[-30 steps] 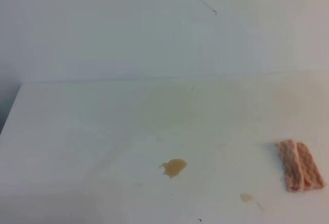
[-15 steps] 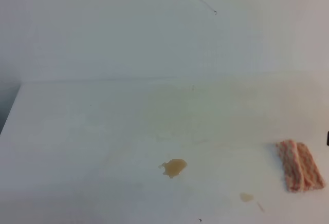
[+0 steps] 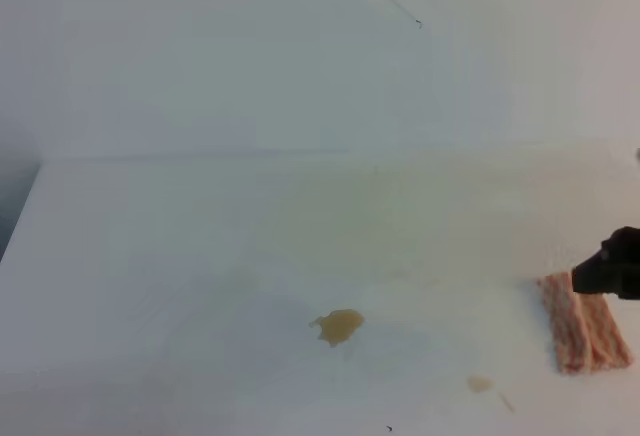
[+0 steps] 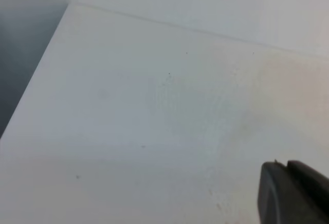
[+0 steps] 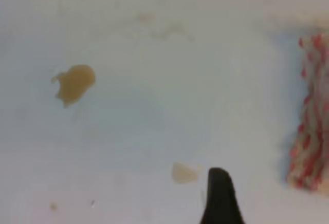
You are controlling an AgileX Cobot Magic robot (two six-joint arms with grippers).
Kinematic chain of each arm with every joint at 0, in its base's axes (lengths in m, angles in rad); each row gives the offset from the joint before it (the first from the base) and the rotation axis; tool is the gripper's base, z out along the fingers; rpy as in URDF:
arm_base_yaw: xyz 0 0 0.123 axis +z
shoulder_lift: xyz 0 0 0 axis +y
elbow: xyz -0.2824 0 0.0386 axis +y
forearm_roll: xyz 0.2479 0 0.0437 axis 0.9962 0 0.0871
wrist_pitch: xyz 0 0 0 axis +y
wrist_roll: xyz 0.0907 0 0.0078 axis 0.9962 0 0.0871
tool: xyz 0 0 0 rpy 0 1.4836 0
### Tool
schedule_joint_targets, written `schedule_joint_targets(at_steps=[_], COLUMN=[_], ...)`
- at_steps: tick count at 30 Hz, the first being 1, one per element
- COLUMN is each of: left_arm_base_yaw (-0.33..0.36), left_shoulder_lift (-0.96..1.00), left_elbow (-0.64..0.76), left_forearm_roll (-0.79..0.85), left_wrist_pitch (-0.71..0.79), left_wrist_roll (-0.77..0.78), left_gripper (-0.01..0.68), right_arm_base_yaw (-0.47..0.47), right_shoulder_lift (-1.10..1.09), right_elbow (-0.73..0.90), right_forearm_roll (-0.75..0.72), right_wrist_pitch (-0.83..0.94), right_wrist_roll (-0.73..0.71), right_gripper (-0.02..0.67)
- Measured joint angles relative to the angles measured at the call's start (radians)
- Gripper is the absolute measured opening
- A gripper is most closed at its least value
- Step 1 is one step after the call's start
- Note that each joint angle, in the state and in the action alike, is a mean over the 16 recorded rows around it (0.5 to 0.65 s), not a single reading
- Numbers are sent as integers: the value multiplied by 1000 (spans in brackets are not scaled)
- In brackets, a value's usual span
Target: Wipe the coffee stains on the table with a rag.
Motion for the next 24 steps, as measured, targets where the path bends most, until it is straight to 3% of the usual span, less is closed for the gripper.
schedule_joint_targets(at_steps=[12, 24], left_arm_base_yaw=[0, 0], left_shoulder_lift=[0, 0], left_elbow=[0, 0], left_forearm_roll=[0, 0], left_wrist_pitch=[0, 0], left_wrist_roll=[0, 0], left_gripper=[-3, -3], right_arm_base_yaw=[171, 192], right_shoulder_lift=[208, 387], right_elbow=[-214, -255], right_forearm_roll=[-474, -521], right_wrist_pitch=[23, 42], right_wrist_roll=[442, 526], right_gripper=[451, 420])
